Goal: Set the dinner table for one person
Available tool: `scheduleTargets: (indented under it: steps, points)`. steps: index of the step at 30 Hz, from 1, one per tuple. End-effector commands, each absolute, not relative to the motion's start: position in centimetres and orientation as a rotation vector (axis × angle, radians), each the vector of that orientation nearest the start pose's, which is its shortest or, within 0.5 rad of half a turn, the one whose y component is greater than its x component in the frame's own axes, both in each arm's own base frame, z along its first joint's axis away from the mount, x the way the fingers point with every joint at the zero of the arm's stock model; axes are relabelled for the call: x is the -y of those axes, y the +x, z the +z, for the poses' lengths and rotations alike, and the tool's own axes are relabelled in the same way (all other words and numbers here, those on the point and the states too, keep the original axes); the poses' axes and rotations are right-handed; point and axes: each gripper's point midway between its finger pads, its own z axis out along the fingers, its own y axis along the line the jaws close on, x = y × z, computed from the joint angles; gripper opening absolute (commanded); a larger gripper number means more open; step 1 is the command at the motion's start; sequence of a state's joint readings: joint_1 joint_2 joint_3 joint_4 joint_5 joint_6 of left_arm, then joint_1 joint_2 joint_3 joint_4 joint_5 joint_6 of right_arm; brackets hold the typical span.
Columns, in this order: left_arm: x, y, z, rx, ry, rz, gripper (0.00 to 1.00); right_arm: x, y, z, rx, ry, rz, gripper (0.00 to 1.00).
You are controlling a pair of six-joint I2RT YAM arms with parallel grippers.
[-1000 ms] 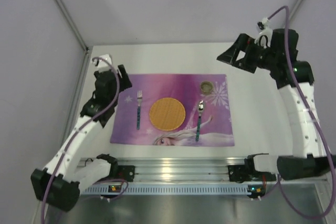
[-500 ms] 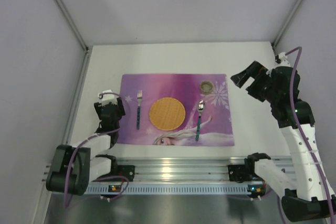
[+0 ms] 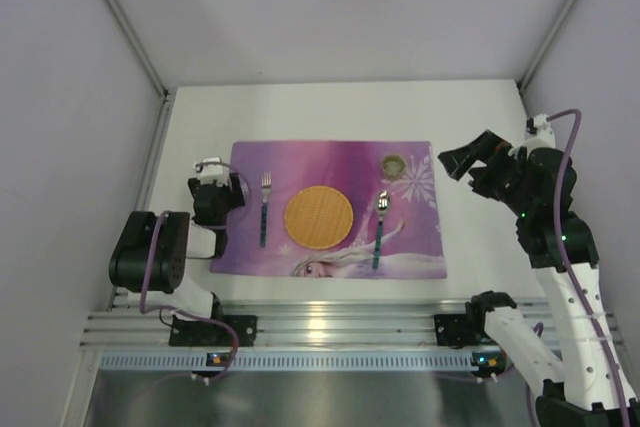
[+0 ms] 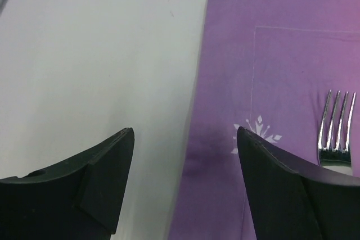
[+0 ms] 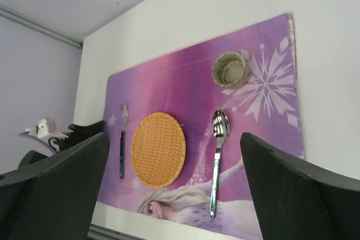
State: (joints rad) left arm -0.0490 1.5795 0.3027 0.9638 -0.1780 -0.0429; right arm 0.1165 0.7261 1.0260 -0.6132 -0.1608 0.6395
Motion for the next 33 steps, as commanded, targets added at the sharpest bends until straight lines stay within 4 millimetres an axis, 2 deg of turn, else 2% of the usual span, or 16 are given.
scheduleTargets:
  steps: [1,2,4,8,11,14,15,16,18,19,20,21,24,26,29,33]
  points:
    - [-1.0,39.1,8.2,-1.724,-0.126,0.058,0.82,-9.1,26.3,32.4,-1.838,0.334,0.700,1.00]
    - [-1.2,39.1,8.3,-1.719,-0.141,0.063,0.98,-9.1,26.6,32.4,-1.832,0.327,0.696,1.00]
    - [-1.2,39.1,8.3,-1.727,-0.146,0.062,0.99,-9.4,27.3,31.9,-1.843,0.316,0.694,1.00]
    - [-1.2,39.0,8.3,-1.724,-0.143,0.062,0.98,-10.7,29.6,32.3,-1.828,0.236,0.681,1.00]
    - [-1.2,39.1,8.3,-1.723,-0.142,0.063,0.98,-12.6,31.6,32.7,-1.842,0.189,0.658,1.00]
    - [-1.2,39.0,8.3,-1.725,-0.142,0.063,0.98,-16.4,33.1,32.5,-1.878,0.064,0.644,1.00]
    - [-1.2,39.1,8.3,-1.723,-0.142,0.063,0.99,-16.6,33.7,32.3,-1.880,0.067,0.585,1.00]
    - [-1.2,39.1,8.3,-1.723,-0.142,0.063,0.98,-19.2,32.9,32.1,-1.890,-0.011,0.592,1.00]
    - [-1.2,39.1,8.3,-1.721,-0.142,0.062,0.98,-21.3,33.1,31.3,-1.897,-0.113,0.482,1.00]
    - [-1.2,39.1,8.3,-1.723,-0.142,0.063,0.98,-24.6,31.3,30.8,-1.899,-0.258,0.489,1.00]
    - [-1.2,39.0,8.2,-1.725,-0.141,0.061,0.98,-26.5,30.9,29.6,-1.923,-0.319,0.473,1.00]
    - [-1.2,39.1,8.3,-1.723,-0.142,0.063,0.98,-28.8,29.1,28.9,-1.930,-0.389,0.474,1.00]
    - [-1.2,39.1,8.3,-1.721,-0.142,0.062,0.98,-32.7,26.3,25.8,-2.014,-0.512,0.538,1.00]
    - [-1.2,39.1,8.3,-1.723,-0.143,0.064,0.98,-34.1,25.1,24.0,-2.068,-0.518,0.582,1.00]
    - [-1.2,39.0,8.3,-1.721,-0.142,0.062,0.98,-36.2,23.0,22.4,-2.089,-0.597,0.619,1.00]
    - [-1.2,39.1,8.3,-1.720,-0.142,0.062,0.98,-37.7,21.3,21.6,-2.083,-0.687,0.621,1.00]
